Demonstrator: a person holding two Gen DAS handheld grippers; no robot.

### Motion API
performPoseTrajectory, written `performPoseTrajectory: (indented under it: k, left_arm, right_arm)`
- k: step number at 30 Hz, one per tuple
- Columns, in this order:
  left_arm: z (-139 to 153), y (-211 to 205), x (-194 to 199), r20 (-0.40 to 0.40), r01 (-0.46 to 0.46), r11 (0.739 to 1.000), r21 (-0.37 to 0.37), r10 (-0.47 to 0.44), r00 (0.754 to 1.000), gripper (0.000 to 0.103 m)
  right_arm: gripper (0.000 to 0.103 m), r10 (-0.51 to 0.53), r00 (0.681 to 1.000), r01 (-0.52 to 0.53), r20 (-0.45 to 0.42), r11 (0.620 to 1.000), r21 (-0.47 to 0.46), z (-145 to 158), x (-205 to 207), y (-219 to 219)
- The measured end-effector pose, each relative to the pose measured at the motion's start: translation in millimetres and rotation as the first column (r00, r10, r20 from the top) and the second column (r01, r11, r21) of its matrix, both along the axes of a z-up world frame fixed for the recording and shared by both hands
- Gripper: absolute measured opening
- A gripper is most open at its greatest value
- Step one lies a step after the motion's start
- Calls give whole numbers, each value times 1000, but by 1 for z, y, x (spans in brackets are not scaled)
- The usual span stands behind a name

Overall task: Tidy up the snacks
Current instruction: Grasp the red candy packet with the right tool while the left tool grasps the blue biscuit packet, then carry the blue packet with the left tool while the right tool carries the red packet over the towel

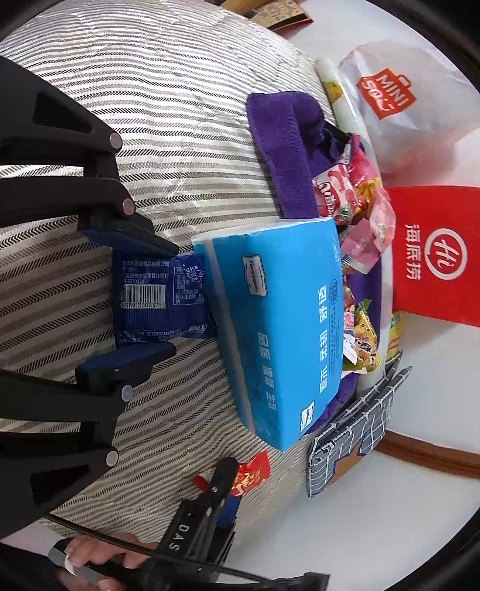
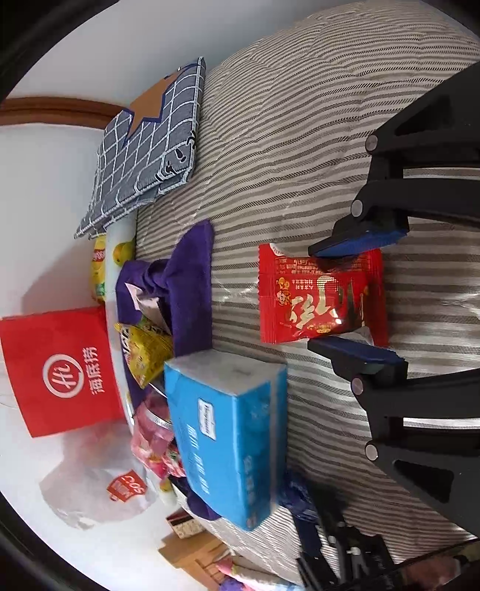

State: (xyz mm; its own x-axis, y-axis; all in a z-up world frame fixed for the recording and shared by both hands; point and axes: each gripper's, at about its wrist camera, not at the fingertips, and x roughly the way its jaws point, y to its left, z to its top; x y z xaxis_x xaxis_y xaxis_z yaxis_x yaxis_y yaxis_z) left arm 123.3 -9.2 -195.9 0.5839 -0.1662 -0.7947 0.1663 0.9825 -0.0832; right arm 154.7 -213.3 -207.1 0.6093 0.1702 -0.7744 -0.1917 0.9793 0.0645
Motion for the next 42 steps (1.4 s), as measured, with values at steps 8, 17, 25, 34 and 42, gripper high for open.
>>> performPoseTrajectory:
  k: [8, 17, 25, 34, 42]
  left_arm:
    - [0, 3, 2, -1, -1, 1000, -31, 1, 1000, 47]
    - [1, 2, 1, -1, -3, 1000, -29, 3, 1000, 47]
    - [-1, -9, 1, -1, 10, 999, 34, -9, 1000, 49]
    - [0, -6, -1, 1, 1, 1000, 22, -1, 1000, 45]
    - [6, -3, -9, -27, 24, 1000, -19, -25, 999, 44]
  right_arm:
    - [43, -13, 999, 15, -38, 999, 35, -6, 10, -4]
    - [44, -8, 999, 7, -35, 1000, -20, -7, 10, 3]
    - [44, -2, 999, 1, -36, 1000, -26, -8, 11, 3]
    - [41, -11, 999, 11, -34, 1000, 2, -7, 10, -1]
    - [40, 8, 1000, -8, -28, 1000, 2, -4, 3, 0]
